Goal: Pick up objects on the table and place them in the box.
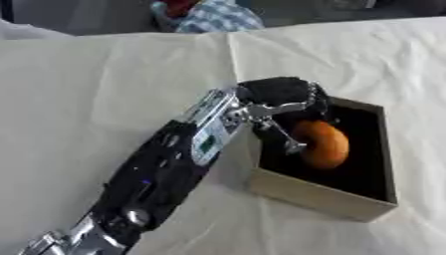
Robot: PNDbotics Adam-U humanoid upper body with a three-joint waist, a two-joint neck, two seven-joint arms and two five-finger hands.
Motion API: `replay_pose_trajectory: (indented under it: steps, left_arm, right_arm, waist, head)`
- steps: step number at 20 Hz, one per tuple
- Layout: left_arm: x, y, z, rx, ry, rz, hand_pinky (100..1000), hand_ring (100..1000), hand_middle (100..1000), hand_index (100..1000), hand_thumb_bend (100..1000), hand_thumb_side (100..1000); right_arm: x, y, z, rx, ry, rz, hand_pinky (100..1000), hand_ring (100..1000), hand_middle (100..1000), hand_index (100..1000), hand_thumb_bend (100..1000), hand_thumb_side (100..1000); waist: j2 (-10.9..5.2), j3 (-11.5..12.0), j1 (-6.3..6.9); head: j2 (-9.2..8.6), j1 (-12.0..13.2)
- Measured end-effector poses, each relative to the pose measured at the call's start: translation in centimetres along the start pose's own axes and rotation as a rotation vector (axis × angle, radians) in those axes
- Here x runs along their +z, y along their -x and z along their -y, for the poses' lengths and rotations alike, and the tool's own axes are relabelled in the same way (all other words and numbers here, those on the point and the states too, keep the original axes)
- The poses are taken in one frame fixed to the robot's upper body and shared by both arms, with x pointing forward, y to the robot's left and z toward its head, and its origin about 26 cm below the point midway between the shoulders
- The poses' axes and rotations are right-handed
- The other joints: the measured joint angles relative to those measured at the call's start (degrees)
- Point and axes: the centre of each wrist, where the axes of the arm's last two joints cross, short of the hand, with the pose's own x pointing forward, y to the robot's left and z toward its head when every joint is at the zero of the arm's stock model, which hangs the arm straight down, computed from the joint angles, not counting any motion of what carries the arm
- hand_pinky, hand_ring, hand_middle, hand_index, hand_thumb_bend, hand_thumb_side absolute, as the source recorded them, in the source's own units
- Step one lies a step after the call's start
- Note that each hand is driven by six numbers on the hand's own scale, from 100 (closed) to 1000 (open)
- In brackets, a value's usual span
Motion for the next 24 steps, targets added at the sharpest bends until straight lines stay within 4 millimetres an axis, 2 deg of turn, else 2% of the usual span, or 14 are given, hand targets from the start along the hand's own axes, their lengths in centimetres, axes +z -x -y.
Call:
replay_pose_trajectory:
  steps: [2,6,15,20,24]
  left_arm:
    - [-0.1,-0.1,0.0,-0.022,0.017,0.009,638,759,778,813,306,118]
    - [-0.1,-0.2,-0.1,-0.054,0.036,0.030,648,777,801,837,329,154]
    - [0.3,-1.0,-1.8,-0.045,-0.045,0.065,612,745,768,801,189,150]
    - [1.3,-1.6,-3.9,-0.012,-0.144,0.072,601,734,761,791,143,204]
    - [2.6,-2.1,-5.8,0.016,-0.236,0.073,600,732,764,784,136,209]
  right_arm:
    - [0.0,0.0,0.0,0.000,0.000,0.000,574,682,577,774,100,765]
    - [0.0,0.0,0.0,0.001,0.001,-0.001,574,682,577,774,100,766]
    - [0.0,0.0,0.1,0.002,0.004,-0.002,575,684,579,774,100,763]
    - [0.0,0.1,0.1,0.002,0.004,-0.003,577,684,580,774,100,761]
    - [0.1,0.1,0.1,0.002,0.005,-0.005,578,685,582,774,100,759]
  waist:
    - [0.00,0.00,0.00]
    - [-0.01,0.00,0.00]
    - [-0.49,0.21,-0.09]
    - [-1.21,0.48,-0.37]
    - [-1.87,0.81,-0.38]
  head:
    - [0.00,-0.04]
    - [0.00,-0.19]
    - [0.01,-0.24]
    - [0.02,-0.24]
    - [0.05,-0.43]
